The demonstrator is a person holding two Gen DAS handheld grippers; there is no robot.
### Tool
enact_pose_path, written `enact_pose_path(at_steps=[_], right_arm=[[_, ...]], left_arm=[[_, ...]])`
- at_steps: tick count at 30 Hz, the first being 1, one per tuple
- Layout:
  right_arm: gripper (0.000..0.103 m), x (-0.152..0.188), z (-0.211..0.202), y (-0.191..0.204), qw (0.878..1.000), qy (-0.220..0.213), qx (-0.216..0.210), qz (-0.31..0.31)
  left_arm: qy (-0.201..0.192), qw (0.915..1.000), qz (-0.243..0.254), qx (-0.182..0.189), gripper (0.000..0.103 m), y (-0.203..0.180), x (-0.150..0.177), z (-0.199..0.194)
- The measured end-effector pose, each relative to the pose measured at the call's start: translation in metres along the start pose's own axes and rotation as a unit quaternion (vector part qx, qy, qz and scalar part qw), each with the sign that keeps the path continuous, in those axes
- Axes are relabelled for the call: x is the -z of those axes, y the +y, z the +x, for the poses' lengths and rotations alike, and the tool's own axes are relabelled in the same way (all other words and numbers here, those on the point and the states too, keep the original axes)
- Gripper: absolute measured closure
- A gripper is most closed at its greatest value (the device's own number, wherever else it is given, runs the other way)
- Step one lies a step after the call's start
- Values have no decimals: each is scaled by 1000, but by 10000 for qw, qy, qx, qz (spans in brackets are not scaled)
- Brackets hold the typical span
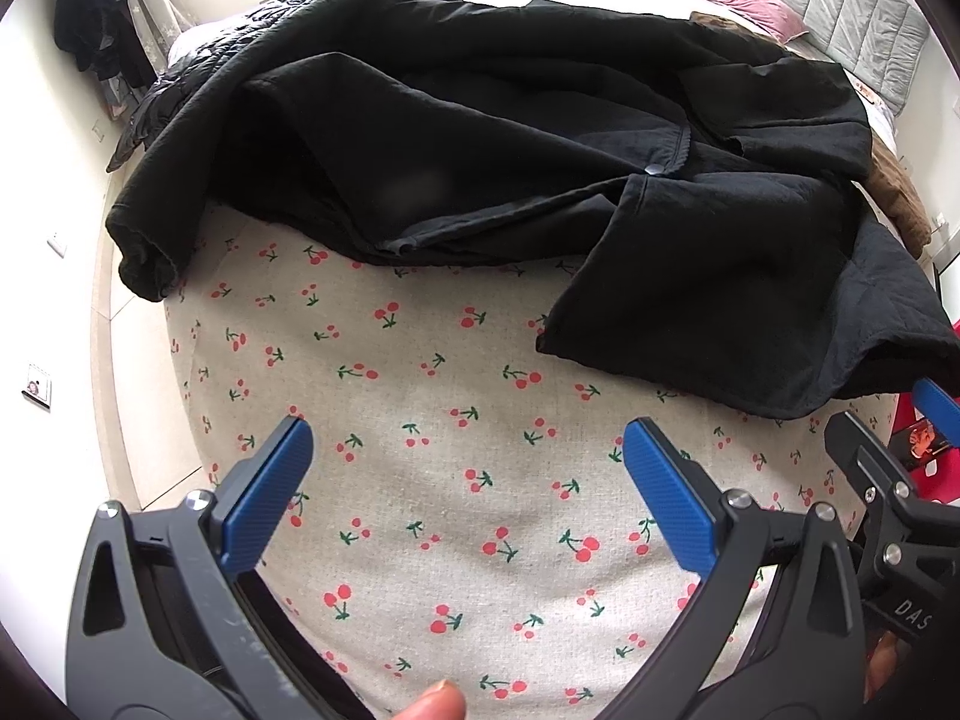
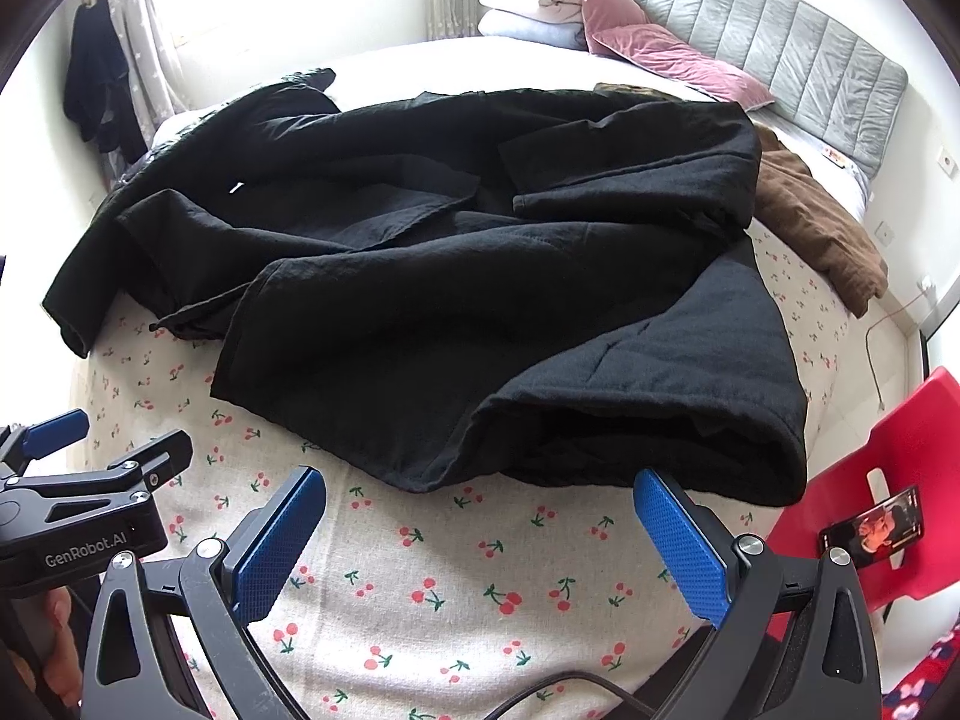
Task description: Fold large clothes
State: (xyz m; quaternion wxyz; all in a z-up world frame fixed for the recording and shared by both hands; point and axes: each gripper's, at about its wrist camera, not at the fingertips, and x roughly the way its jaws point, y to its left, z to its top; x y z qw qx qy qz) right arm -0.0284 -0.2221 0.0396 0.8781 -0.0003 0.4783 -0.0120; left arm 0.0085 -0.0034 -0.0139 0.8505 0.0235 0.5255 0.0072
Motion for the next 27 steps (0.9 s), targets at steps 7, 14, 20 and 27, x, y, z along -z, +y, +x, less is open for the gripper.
enact_pose_path(at_steps=[7,14,20,27], right_arm=[[0,-15,-1,3,9997,-96,38,-220],[0,-51,-2,-9,9976,-186,-553,-373],[0,-98,-3,-42,9954,-204,-809,-463],[0,-155,18,-104,9939,-240,-1067,-133]], left_arm=[[-104,9999,19,43,0,3,-17,0],[-343,9972,24,670,0,21,-58,0],[-489,9964,495,479,0,41,-113,-8],[-633,9965,537,-91,0,77,-183,13]])
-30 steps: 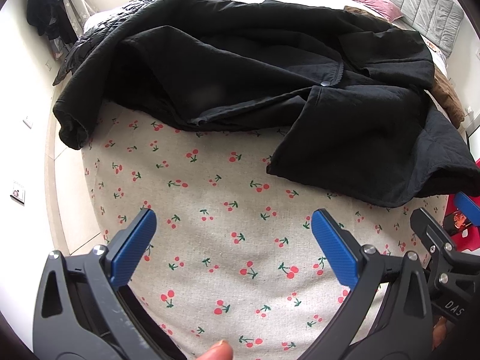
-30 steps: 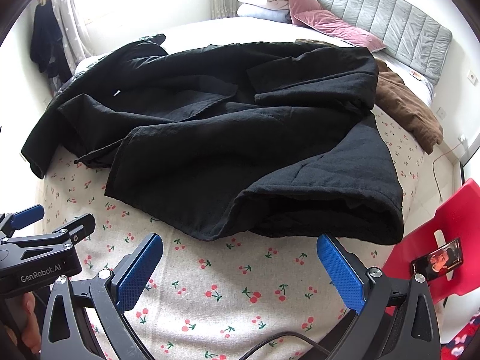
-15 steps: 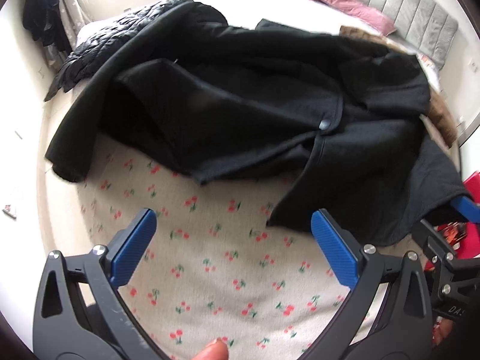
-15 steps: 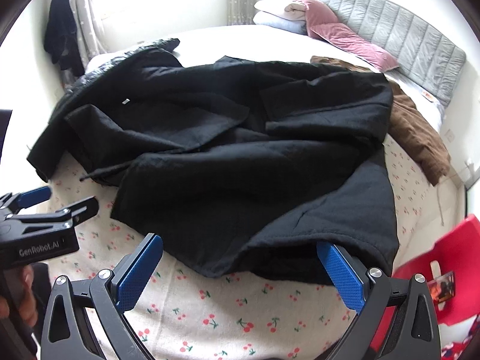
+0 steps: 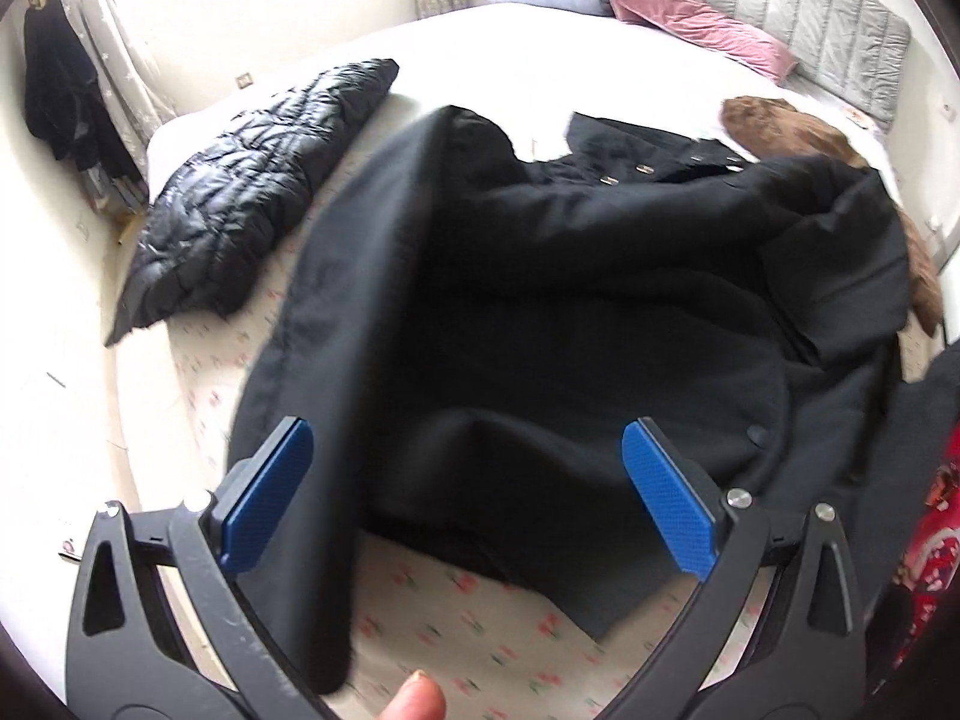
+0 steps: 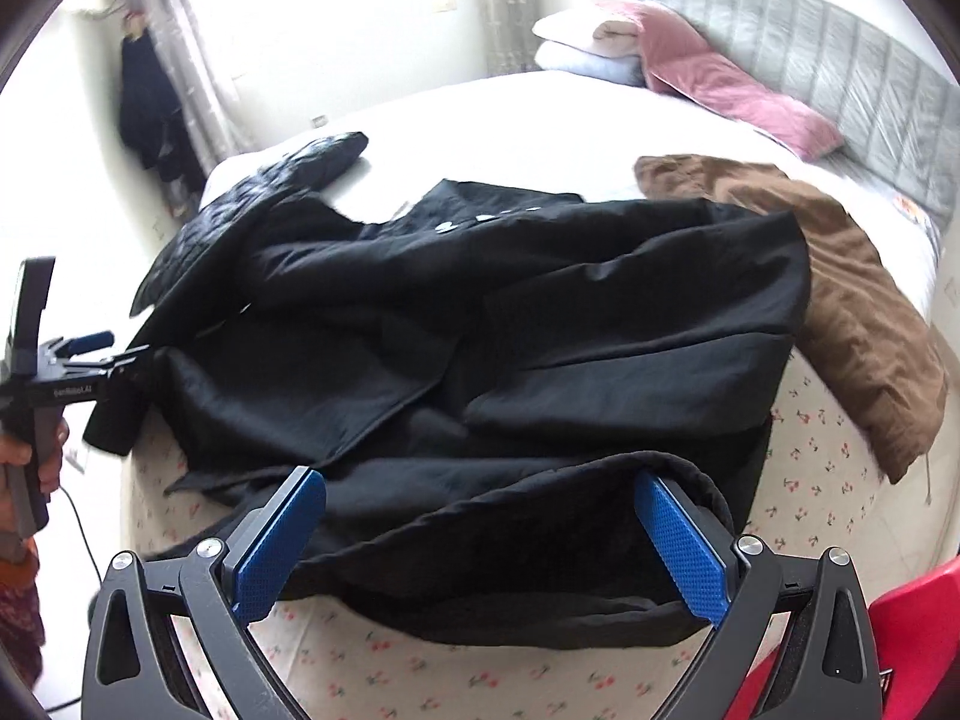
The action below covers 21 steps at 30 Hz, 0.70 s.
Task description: Fold large clothes
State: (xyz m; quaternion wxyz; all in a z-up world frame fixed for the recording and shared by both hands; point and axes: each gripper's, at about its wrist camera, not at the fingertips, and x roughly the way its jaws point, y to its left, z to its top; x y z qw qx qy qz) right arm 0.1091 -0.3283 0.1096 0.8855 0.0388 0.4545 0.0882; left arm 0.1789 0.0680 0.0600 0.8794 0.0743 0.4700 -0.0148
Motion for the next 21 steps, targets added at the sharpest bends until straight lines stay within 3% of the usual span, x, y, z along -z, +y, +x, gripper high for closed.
enact_pose_path(at_steps=[6,10,12,17,21], right_arm=[[0,-46,1,-52,9970,-4,-490,607],[0,-93,0,-72,9975,-262,-156,636],[0,-120,6,-85,9957,-317,-420,761],[0,-188,73,-99,9961,-45,-389,791],[0,-224,169,-90,9941,524,-434,844]], left_arm=[[-101,9998,-16,-164,0,25,-53,24],[-118,9996,245,-63,0,21,-106,49],[4,9993,363,26,0,17,-133,72],[397,9984,369,177,8,12,-167,127],[605,9976,137,319,21,15,-168,161]])
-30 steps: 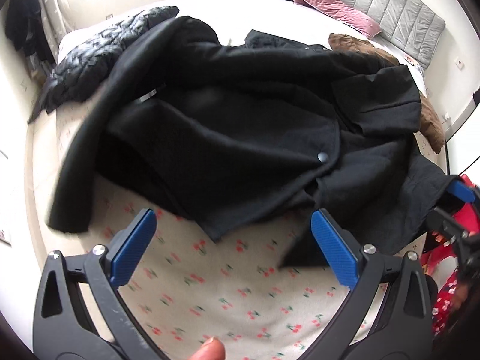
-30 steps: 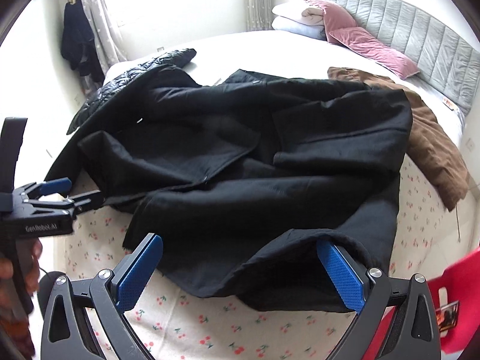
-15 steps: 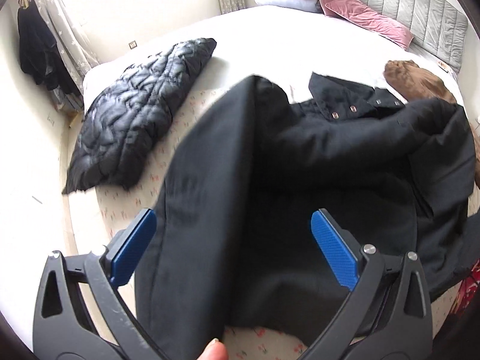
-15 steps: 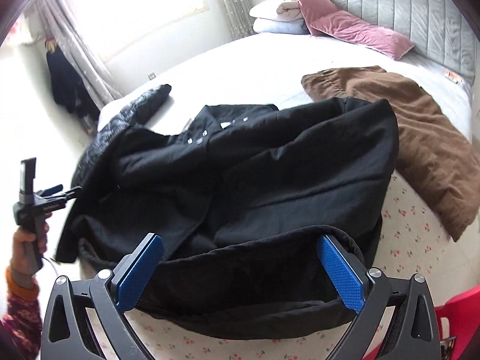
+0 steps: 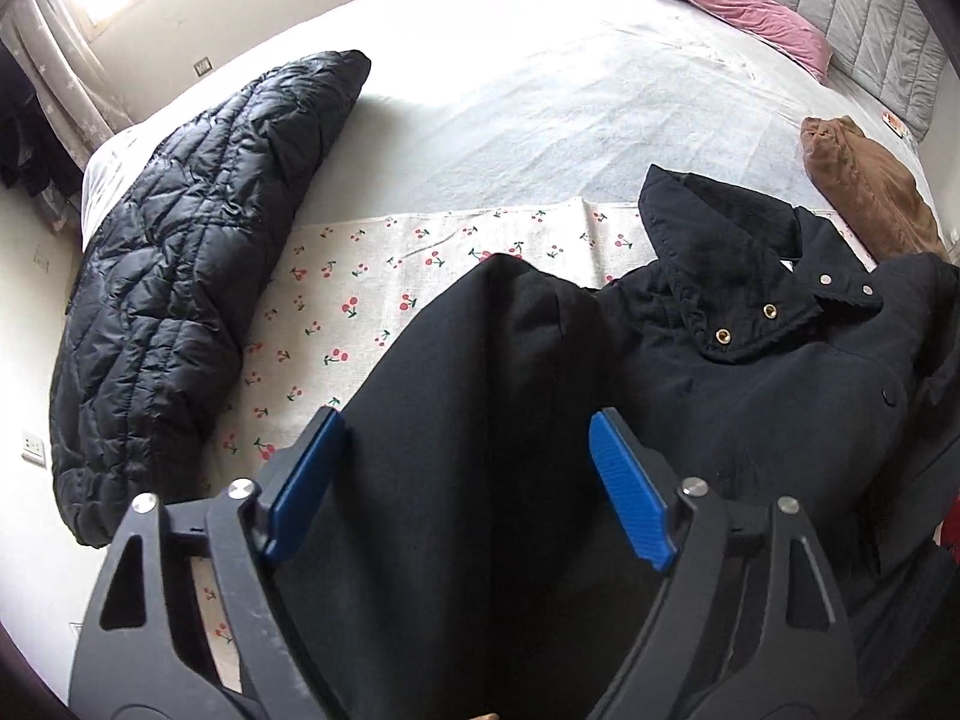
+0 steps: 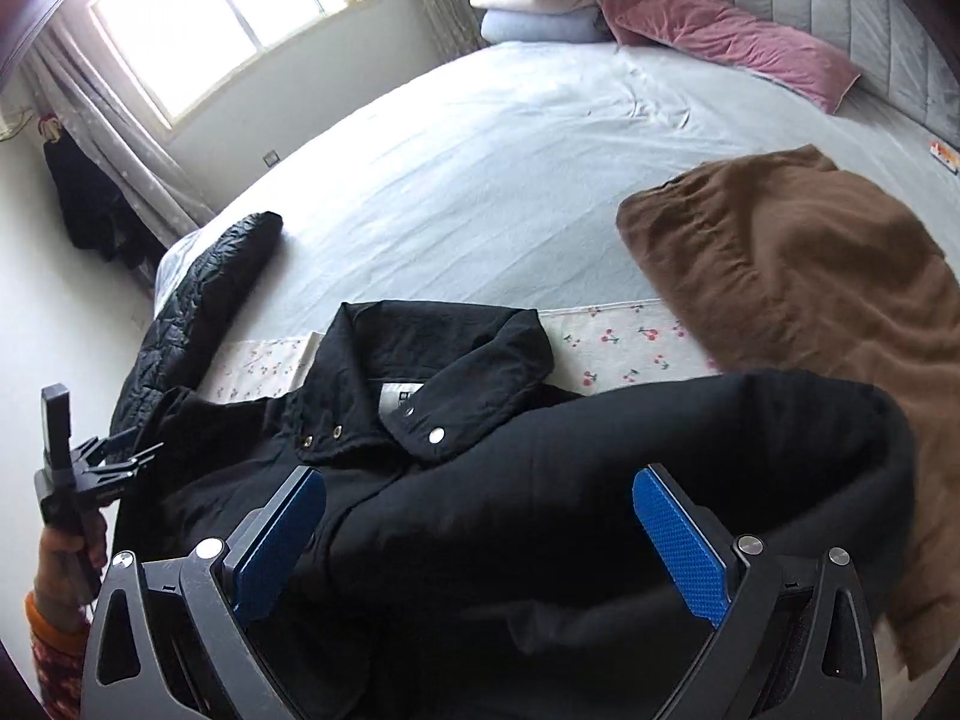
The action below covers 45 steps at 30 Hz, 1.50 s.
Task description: Fold large clothes
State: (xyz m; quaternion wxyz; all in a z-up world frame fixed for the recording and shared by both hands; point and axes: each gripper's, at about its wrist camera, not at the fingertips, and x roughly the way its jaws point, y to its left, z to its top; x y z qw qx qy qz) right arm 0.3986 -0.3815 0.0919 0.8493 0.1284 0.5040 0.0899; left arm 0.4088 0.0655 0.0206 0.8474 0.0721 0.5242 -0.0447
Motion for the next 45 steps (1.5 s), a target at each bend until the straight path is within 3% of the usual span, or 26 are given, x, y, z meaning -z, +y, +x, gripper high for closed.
enact_pose_path(at_steps=[2,4,6,7,9,10,11,12,15,18,21,23,24,25,26,27,29,31,33,38,45], right_arm=[[2,-14,47,2,9996,267,12,126],[4,-26,90,-1,9981,479,193,342],[6,-35,130,-11,9942,725,395,691],[8,-34,150,-14,9910,875,518,865],[51,-29,172,-14,9878,1108,560,936],[59,-25,176,-7,9881,1066,792,775],[81,-25,172,0,9900,904,940,530],[89,-26,164,8,9927,671,951,308],[92,-42,125,27,9962,-191,843,78],[96,-72,77,58,9841,-1320,1148,-295],[96,-101,38,84,9583,-2529,1258,-435],[91,-121,44,88,9626,-2439,1173,-102],[85,-126,50,85,9681,-2233,1130,109],[82,-125,57,80,9723,-2073,1041,301],[71,-119,64,79,9757,-1959,898,388],[54,-110,72,80,9796,-1812,769,401],[46,-92,78,82,9839,-1615,751,179],[44,-70,74,85,9851,-1467,892,-137],[44,-52,63,82,9882,-1192,910,-324],[44,11,28,80,9912,-578,931,-736],[39,115,-27,78,9931,112,779,-872]], left_arm=[[47,10000,-10,62,27,4,4,11],[64,9998,-89,157,48,11,9,15],[103,9979,-363,522,66,23,13,18],[85,9968,-471,644,70,28,12,17],[-96,9951,-598,781,76,33,13,10],[-197,9951,-588,771,77,33,12,4],[-354,9947,-562,783,78,33,12,-5],[-496,9942,-543,791,78,33,10,-14],[-1012,9899,-544,834,79,37,2,-46],[-1570,9846,-453,617,79,38,-16,-70],[-2015,9784,-390,242,75,36,-42,-69],[-2190,9755,-124,-177,56,29,-61,-50],[-2118,9758,58,-536,36,23,-70,-38],[-1994,9753,212,-921,31,16,-77,-26],[-1874,9748,337,-1160,31,12,-80,-17],[-1759,9761,414,-1205,31,10,-80,-14],[-1665,9808,386,-942,28,9,-70,-18],[-1608,9840,426,-639,18,7,-53,-29],[-1481,9860,587,-486,17,3,-28,-39],[-610,9960,649,12,17,5,43,-55],[-559,9923,553,960,17,7,142,-116]])
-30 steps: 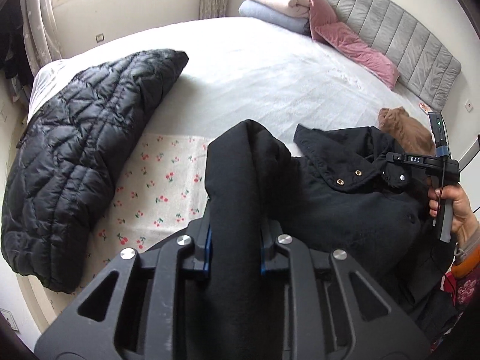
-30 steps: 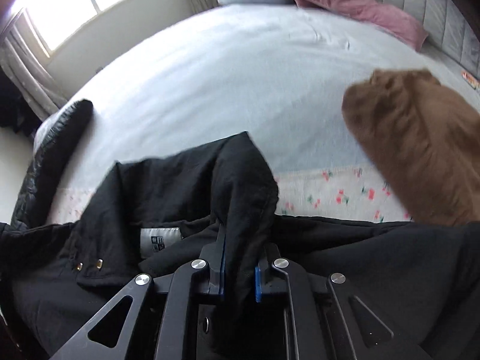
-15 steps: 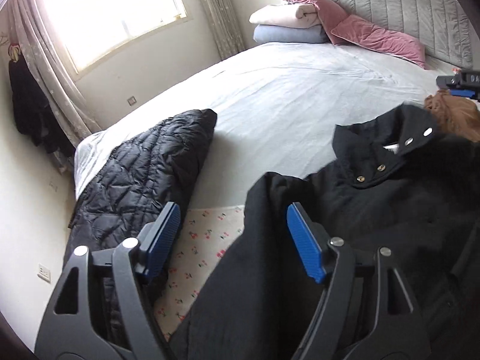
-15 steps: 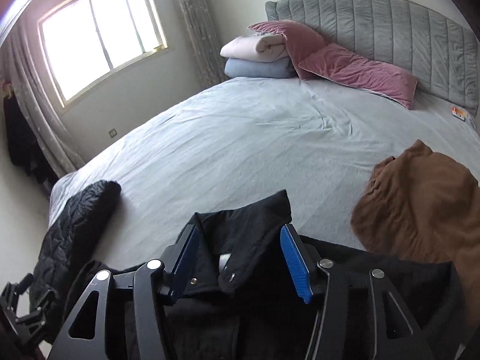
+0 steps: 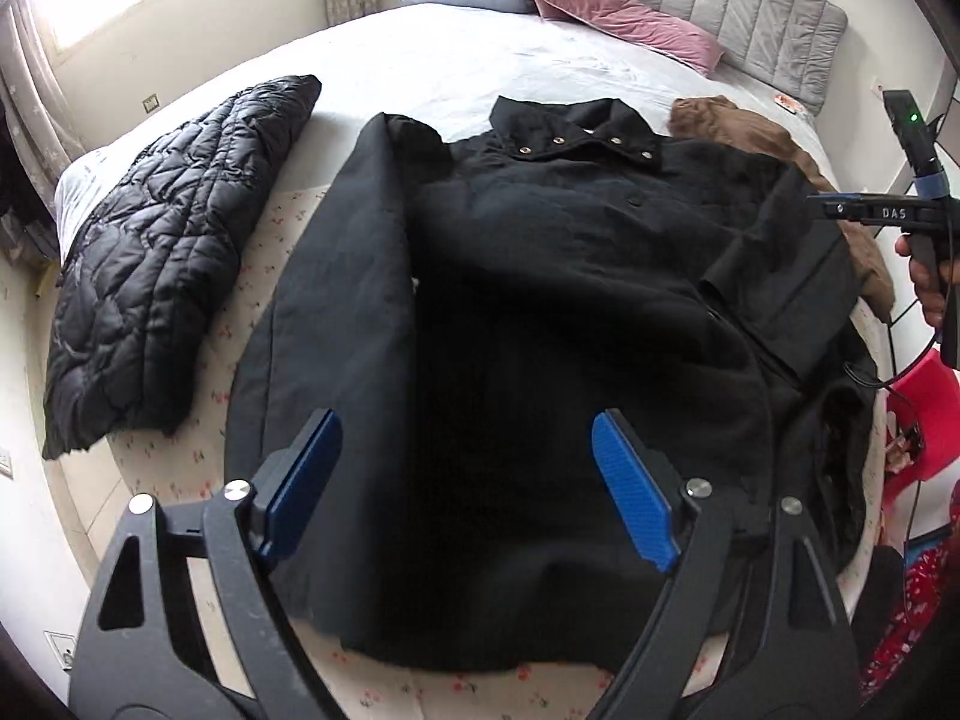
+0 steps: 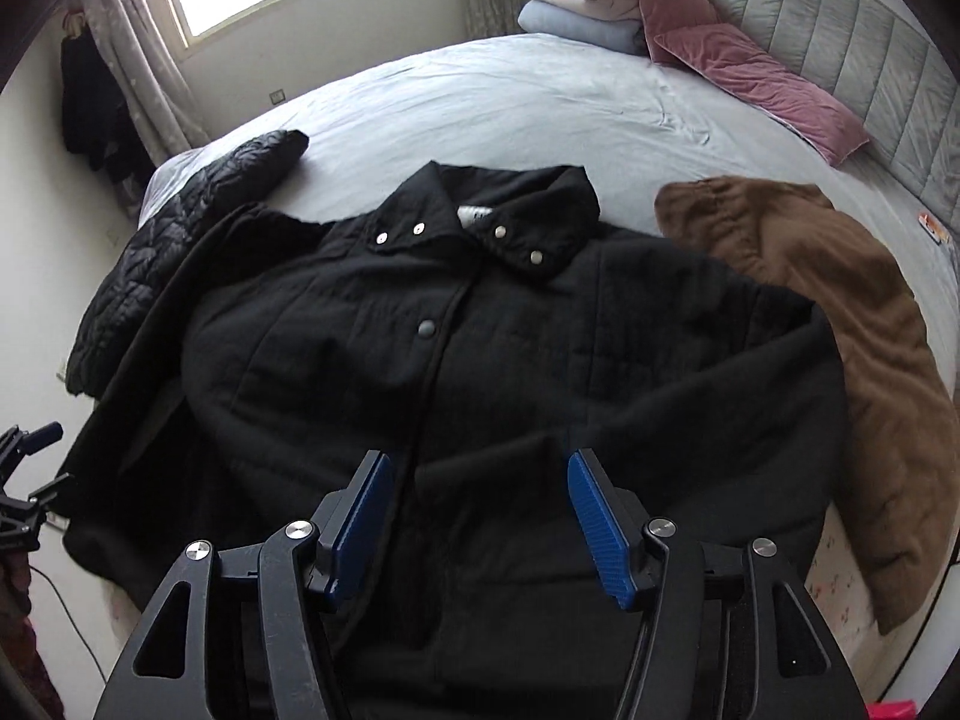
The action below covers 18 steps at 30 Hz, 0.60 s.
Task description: Fold large clothes
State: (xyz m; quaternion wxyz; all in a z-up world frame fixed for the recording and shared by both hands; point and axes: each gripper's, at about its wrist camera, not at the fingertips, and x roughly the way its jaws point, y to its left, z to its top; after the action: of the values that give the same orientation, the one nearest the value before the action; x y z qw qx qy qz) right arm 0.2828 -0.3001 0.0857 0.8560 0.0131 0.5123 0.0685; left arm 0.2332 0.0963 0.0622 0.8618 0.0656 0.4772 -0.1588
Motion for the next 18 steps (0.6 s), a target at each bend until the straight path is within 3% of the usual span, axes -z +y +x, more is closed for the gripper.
enact_pose_path(at_steps=[7,11,14,15,16,17,18], right_arm=[[36,104,-34,39,9981,435,-94,-429],[35,148,-30,64,9950,435,149,-889],[35,169,-13,64,9945,485,430,-826],[36,174,-9,60,9946,490,529,-752],[36,181,-6,53,9945,494,664,-644],[37,186,-6,47,9946,480,756,-526],[43,192,-8,38,9946,431,874,-350]], left_arm=[[-60,9998,-198,19,17,14,72,-34],[8,9998,-201,86,17,27,102,-24],[79,9993,-340,-143,18,38,112,1],[102,9985,-518,-170,29,44,112,12],[102,9974,-702,-148,63,51,116,20],[133,9955,-940,-70,87,57,118,29],[167,9920,-1252,1,98,64,121,35]])
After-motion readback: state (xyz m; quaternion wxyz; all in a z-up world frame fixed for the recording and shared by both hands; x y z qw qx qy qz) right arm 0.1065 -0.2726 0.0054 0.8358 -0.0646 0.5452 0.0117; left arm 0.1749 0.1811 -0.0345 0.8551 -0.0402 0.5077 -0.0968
